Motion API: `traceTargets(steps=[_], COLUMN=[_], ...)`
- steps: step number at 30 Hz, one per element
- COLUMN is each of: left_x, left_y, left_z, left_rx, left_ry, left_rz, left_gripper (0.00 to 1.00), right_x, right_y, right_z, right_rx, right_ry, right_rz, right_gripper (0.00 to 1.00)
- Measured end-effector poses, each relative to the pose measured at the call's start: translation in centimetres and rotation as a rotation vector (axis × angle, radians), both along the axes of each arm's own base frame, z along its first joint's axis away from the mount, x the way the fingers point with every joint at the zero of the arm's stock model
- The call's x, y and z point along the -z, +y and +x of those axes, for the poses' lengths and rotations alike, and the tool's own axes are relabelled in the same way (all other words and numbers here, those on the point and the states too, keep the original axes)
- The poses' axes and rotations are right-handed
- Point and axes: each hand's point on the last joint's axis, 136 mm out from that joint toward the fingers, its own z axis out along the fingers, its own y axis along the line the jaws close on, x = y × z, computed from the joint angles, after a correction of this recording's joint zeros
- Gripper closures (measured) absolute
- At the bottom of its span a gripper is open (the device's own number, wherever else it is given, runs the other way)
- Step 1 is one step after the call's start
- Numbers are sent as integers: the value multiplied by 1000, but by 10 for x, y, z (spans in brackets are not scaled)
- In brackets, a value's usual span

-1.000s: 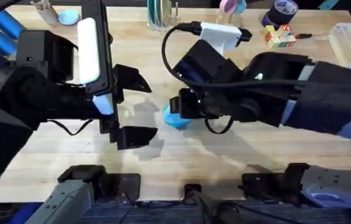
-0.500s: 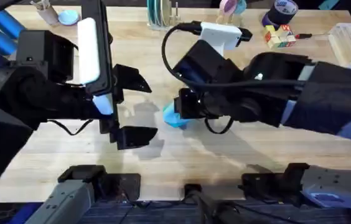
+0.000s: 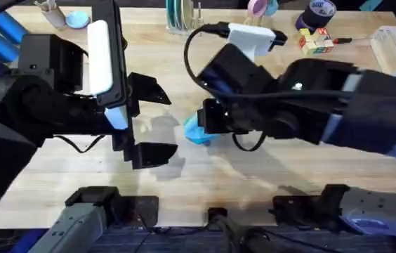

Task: Unzip the bag, pick up the pens from the table one at a time and place them inside, then zip the bag closed.

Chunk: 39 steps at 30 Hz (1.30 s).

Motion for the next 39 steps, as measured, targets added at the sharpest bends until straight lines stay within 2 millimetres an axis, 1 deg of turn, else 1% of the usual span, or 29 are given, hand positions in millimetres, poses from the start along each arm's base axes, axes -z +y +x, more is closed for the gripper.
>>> traceTargets(steps=[2,8,11,30,34,37,39], left_x=[0,0,0,0,0,0,0], left_y=[0,0,0,0,0,0,0], left_z=[0,0,1,1,1,1,1], left_rx=[0,0,0,0,0,0,0], left_ry=[0,-1,-8,-8,-8,-8,-8], left_rz=[0,0,0,0,0,0,0], left_gripper=[8,8,8,7,8,8,7], right_x=[-8,-40,-49,-50,-54,-59,-63], right_y=[0,-4,-5,-7,-18,-31,-36], right_z=[0,1,1,2,-6,-18,-27], right_rx=[0,9,13,17,17,11,-4], right_ry=[-15,-88,-111,-117,-105,-92,-91], right_rz=[19,93,111,108,92,75,75], right_gripper=[970,970,972,970,970,970,971])
